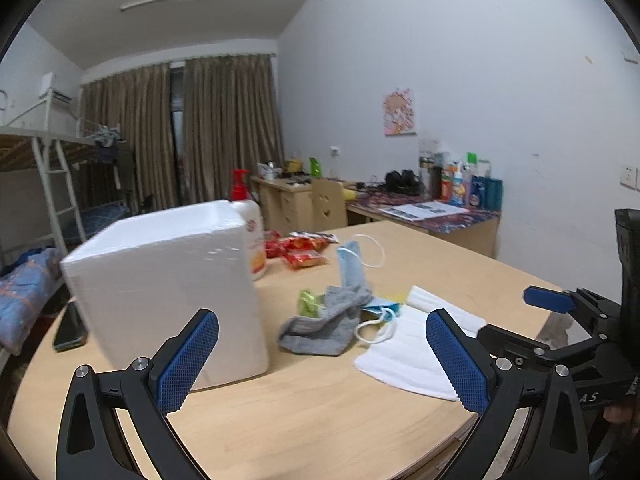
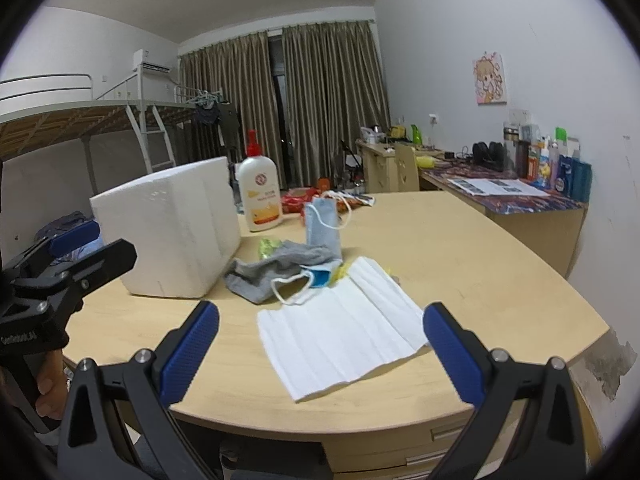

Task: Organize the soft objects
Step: 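Move the left gripper to the grey sock and close on it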

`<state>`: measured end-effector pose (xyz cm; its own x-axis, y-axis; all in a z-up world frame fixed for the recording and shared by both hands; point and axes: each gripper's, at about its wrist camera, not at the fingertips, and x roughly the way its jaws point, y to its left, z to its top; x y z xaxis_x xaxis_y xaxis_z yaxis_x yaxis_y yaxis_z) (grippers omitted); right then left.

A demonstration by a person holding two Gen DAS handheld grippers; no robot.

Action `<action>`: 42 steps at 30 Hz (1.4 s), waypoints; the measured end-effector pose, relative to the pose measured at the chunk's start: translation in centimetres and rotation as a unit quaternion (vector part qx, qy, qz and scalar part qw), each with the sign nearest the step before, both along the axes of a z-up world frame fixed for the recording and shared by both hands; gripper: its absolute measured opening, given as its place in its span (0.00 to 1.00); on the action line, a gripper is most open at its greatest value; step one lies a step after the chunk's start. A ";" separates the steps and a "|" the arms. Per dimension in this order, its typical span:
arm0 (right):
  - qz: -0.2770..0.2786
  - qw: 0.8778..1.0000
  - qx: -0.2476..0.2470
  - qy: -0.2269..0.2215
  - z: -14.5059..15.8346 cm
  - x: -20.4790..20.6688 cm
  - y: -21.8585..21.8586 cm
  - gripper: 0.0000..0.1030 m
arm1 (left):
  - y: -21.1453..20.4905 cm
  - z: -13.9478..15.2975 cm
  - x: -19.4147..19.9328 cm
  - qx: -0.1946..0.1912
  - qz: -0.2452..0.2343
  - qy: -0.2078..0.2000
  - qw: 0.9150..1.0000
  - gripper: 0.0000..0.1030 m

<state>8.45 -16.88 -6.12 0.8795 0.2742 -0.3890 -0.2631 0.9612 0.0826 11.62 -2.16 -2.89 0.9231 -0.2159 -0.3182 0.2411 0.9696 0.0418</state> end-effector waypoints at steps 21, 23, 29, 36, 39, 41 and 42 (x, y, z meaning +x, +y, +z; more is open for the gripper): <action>-0.027 0.998 0.001 0.049 -2.5 5.0 -3.5 1.00 | -3.8 -2.9 9.5 0.005 -0.053 0.115 0.992 0.94; -0.025 0.998 0.001 0.053 -2.6 5.3 -3.5 1.00 | -3.7 -3.0 10.5 0.006 -0.048 0.125 0.991 0.94; -0.017 0.998 -0.008 0.064 -3.0 6.4 -3.3 1.00 | -3.5 -3.4 13.4 0.006 -0.031 0.148 0.989 0.87; -0.001 0.997 -0.026 0.072 -3.0 7.4 -2.8 1.00 | -3.3 -4.7 15.6 0.021 -0.006 0.177 0.984 0.69; 0.006 0.997 -0.029 0.075 -2.9 7.9 -2.7 1.00 | -2.8 -5.1 16.6 0.027 0.014 0.188 0.982 0.68; 0.011 0.997 -0.030 0.076 -2.9 8.1 -2.6 1.00 | -2.4 -5.3 16.9 0.019 0.012 0.198 0.980 0.67; 0.013 0.996 -0.032 0.076 -2.9 8.2 -2.5 1.00 | -2.3 -5.4 16.8 0.015 0.007 0.202 0.979 0.63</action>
<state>16.68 -19.41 -9.03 0.8019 0.2656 -0.5352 -0.2766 0.9590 0.0616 28.45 -4.44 -8.26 0.7240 -0.1886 -0.6635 0.2305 0.9727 -0.0249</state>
